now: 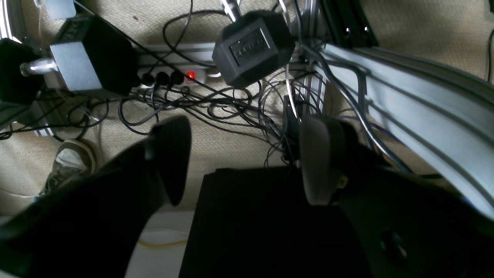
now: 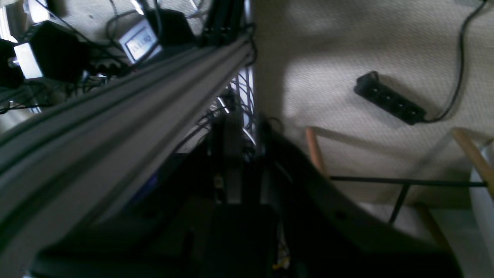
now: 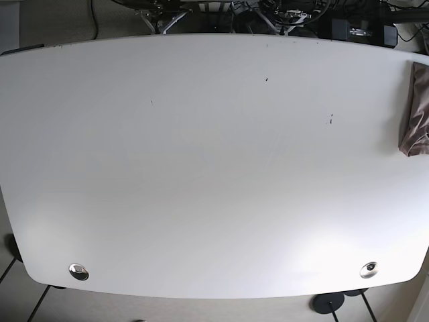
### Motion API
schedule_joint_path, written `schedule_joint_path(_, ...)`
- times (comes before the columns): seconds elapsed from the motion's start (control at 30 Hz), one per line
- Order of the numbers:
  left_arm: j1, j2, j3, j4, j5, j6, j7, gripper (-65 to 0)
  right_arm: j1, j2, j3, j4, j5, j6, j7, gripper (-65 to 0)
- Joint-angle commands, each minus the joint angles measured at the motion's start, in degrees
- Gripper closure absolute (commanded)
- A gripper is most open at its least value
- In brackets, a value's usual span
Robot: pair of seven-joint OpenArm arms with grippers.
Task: Fold the T-shirt properly
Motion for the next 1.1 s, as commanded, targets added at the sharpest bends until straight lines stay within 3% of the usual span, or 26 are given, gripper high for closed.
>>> schedule_joint_path(0.03,0.1,-0.1,0.0,0.2,-0.2,-0.1,-0.4,-41.4,0.0,0.2,0.1,0.0,0.1,0.22,0.5,-5.5)
schedule_joint_path(0.23,0.2,-0.1,0.0,0.3,-0.3,-0.1,-0.6,-41.4,0.0,0.5,0.1,0.1,0.1,0.22,0.5,-5.5)
schedule_joint_path(0.4,2.0,-0.1,-0.1,0.3,-0.3,-0.1,-6.2,-41.3,-1.7,0.8,0.0,0.7,0.0,0.22,0.8,-5.2)
schedule_joint_path(0.57,6.1,-0.1,-0.2,2.2,-0.3,0.0,-11.1,-40.8,-7.2,2.8,-0.2,5.2,0.0,0.14,4.1,-5.2)
schedule_joint_path(0.77,13.4,-0.2,-0.3,12.8,-0.4,0.0,-12.0,-40.8,-10.3,3.9,-0.2,9.4,0.0,0.14,4.1,-5.1)
schedule_joint_path(1.1,13.8,-0.5,-0.4,13.2,-0.4,0.0,-12.0,-40.8,-10.3,4.1,-0.2,9.3,0.0,0.14,4.1,-5.1)
